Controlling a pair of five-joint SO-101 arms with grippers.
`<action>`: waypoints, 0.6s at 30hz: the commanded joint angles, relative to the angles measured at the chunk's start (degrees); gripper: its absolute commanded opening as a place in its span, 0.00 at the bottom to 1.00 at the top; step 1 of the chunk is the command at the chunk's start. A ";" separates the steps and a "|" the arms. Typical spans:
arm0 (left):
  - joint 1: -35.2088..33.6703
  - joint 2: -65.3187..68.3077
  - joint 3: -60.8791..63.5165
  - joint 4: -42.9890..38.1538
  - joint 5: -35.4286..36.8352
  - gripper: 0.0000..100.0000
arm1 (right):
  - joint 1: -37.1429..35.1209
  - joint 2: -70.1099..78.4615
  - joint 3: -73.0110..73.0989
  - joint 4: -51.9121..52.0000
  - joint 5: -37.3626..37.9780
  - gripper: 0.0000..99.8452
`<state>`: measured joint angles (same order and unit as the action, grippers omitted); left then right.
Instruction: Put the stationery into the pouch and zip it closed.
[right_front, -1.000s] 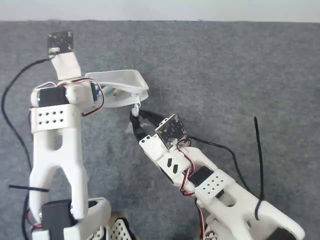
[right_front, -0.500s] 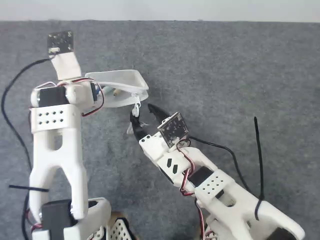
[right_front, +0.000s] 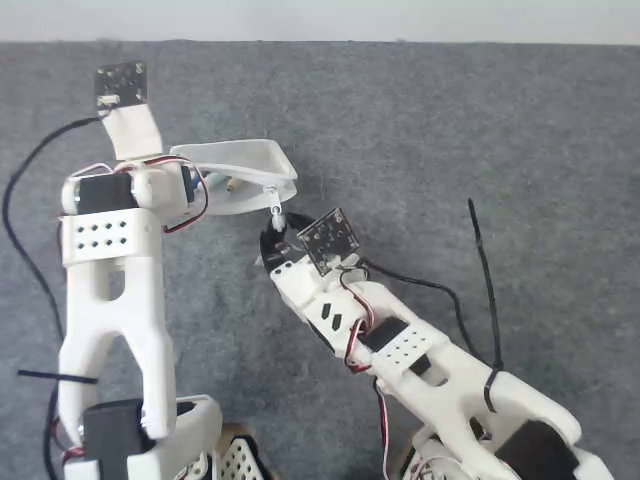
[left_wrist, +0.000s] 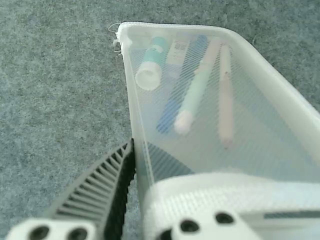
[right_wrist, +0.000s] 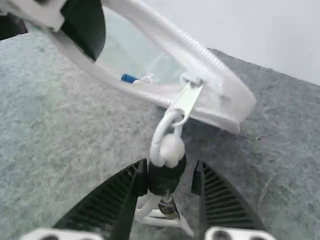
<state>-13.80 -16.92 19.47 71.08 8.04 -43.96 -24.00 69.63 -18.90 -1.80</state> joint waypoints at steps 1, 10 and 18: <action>0.18 -2.37 -0.13 -1.23 1.05 0.01 | 0.48 -2.42 -3.08 -0.92 -0.62 0.15; 0.18 -2.37 -0.13 -1.23 1.05 0.01 | 0.57 -5.85 -1.32 -1.10 -0.62 0.15; 0.18 -2.37 -0.13 -1.23 1.05 0.01 | 0.57 -5.85 -0.79 -0.92 -0.44 0.14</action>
<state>-13.80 -16.92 19.47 71.08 8.04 -44.04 -26.73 69.63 -18.90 -1.80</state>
